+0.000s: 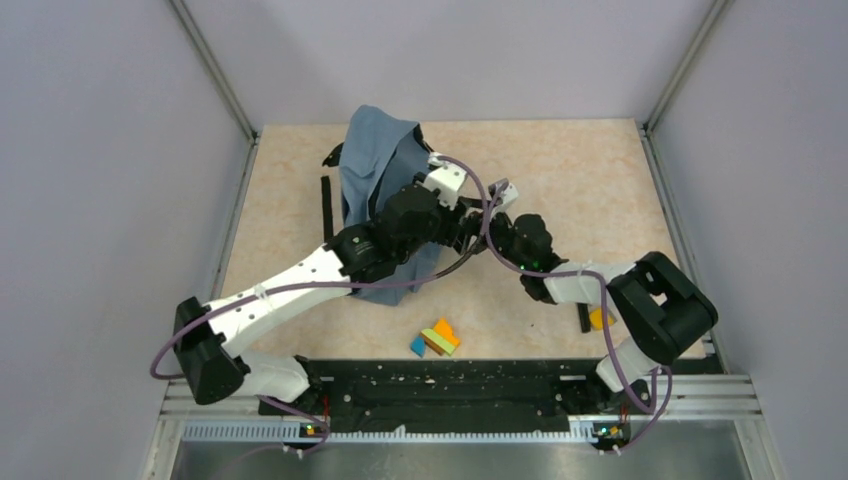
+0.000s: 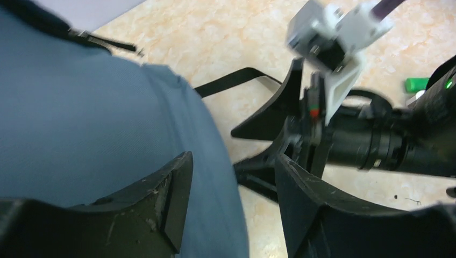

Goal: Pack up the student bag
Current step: Unzip the student bag at the center of the board.

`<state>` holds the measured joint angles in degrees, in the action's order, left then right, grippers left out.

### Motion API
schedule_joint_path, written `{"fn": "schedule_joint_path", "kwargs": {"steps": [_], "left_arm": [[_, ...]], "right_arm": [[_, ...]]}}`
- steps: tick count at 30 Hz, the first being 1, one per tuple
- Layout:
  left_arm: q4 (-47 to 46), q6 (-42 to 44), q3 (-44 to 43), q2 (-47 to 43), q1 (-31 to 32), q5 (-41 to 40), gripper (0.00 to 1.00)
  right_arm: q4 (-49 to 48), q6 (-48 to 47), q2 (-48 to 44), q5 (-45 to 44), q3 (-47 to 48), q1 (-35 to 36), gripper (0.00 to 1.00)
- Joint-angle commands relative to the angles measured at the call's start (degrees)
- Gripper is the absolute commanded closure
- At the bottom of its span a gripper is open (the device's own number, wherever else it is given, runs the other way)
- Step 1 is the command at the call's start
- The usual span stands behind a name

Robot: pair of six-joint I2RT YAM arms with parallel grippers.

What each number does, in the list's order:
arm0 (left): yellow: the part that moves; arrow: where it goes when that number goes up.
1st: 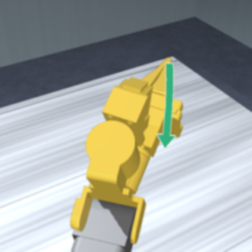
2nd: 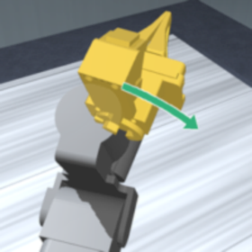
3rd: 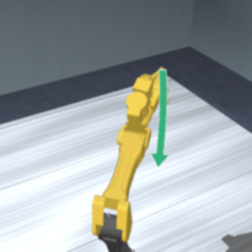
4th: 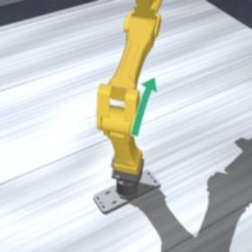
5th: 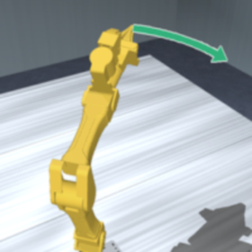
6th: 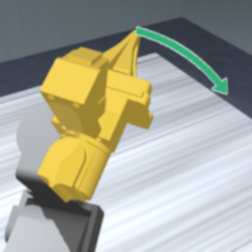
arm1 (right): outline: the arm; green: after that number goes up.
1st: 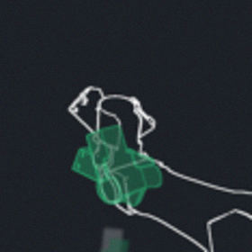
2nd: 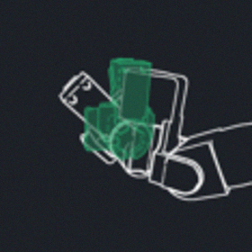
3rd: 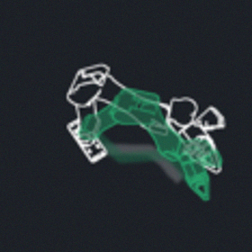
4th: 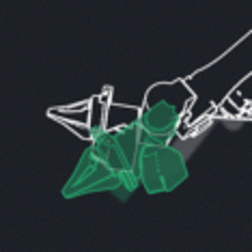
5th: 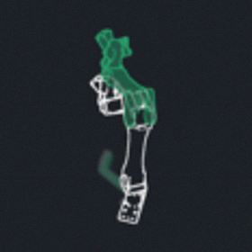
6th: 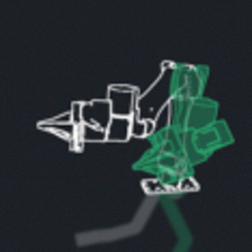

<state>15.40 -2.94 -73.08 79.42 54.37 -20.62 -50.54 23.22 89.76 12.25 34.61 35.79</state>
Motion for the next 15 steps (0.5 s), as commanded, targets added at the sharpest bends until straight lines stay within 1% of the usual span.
{"fn": "schedule_joint_path", "kwargs": {"steps": [1, 4, 7, 9, 12, 15], "left_arm": [[-6.68, -4.56, 5.51, -6.29, -2.11, 1.13, 0.37], [-5.41, -6.97, 7.77, -7.65, -4.2, -0.1, 0.36], [-6.96, -6.49, 11.04, -9.77, -6.73, 2.49, 0.34], [-5.47, -5.11, 11.4, -9.47, -8.09, 3.86, 0.33], [-3.59, -2.56, 11.16, -8.28, -8.26, 5.61, 0.31], [-2.54, -0.15, 10.93, -7.41, -8.29, 7.78, 0.29]], "right_arm": [[-5.23, 0.2, -1.72, -2.07, 0.68, -1.07, 0.39], [-4.95, 0.92, -2.29, -3.28, -0.07, -1.73, 0.39], [-4.6, 1.37, -3.46, -4.03, -1.11, -2.7, 0.38], [-3.85, 1.06, -4.68, -4.84, -1.54, -3.15, 0.37], [-6.56, 0.69, -5.32, -4.58, -2.66, -3.57, 0.35], [-5.04, -0.91, -4.24, -2.92, 0.22, -3.71, 0.35]]}}
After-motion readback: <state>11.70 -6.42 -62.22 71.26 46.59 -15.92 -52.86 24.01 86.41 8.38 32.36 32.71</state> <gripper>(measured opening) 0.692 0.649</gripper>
